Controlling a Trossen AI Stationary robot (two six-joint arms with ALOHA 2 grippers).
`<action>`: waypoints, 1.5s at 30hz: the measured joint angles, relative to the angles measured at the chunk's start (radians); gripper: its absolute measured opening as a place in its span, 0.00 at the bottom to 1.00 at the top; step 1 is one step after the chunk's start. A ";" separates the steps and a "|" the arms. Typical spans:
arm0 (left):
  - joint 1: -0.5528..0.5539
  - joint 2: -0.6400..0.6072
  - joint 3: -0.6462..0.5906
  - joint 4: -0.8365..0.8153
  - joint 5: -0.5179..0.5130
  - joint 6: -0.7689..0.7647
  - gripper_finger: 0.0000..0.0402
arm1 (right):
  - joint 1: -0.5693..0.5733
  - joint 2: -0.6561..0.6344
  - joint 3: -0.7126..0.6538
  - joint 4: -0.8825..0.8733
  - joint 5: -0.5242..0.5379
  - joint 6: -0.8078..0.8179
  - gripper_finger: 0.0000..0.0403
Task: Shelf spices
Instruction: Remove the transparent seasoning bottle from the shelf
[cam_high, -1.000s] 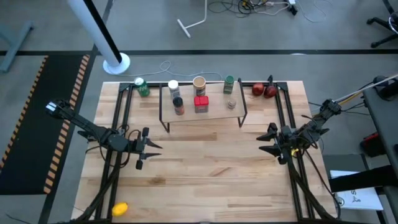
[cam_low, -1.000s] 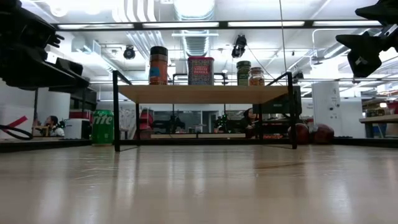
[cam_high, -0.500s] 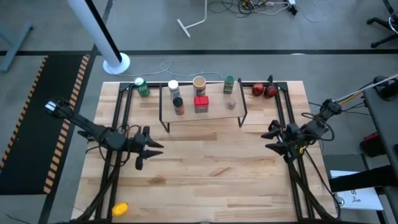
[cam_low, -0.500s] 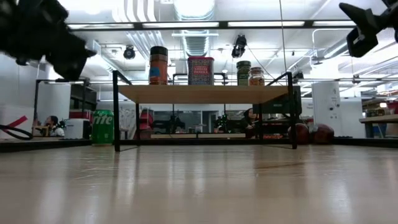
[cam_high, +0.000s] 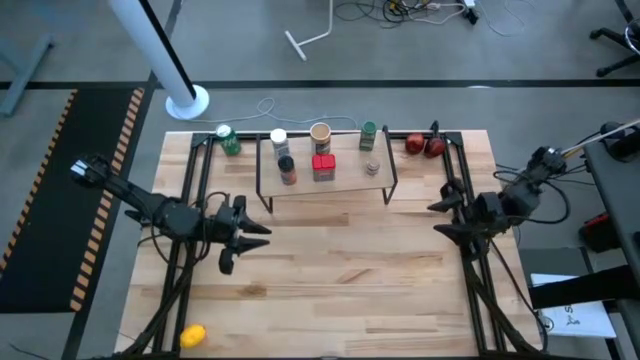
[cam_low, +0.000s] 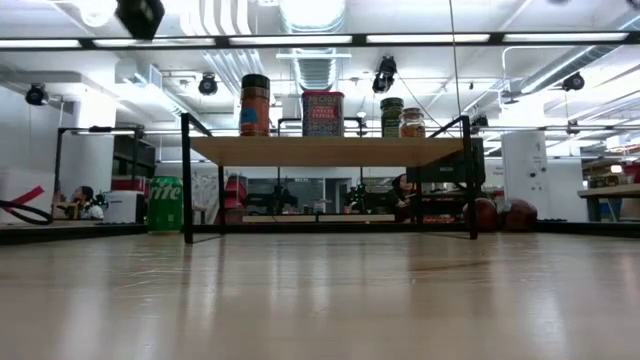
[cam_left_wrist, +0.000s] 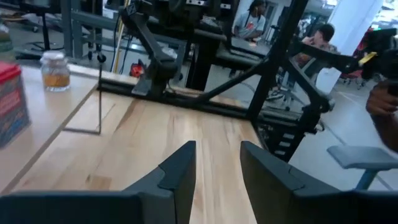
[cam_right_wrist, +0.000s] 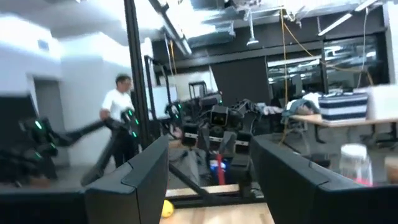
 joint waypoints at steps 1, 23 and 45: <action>0.000 0.018 0.023 0.000 -0.001 -0.001 0.28 | 0.000 0.039 0.059 -0.046 0.000 -0.022 0.51; 0.002 0.383 0.552 -0.532 -0.251 -0.060 0.28 | -0.001 0.471 0.833 -0.870 0.627 -0.220 0.51; 0.131 0.266 0.460 -0.600 -0.457 -0.033 0.28 | -0.393 0.494 0.767 -1.203 0.226 0.131 0.51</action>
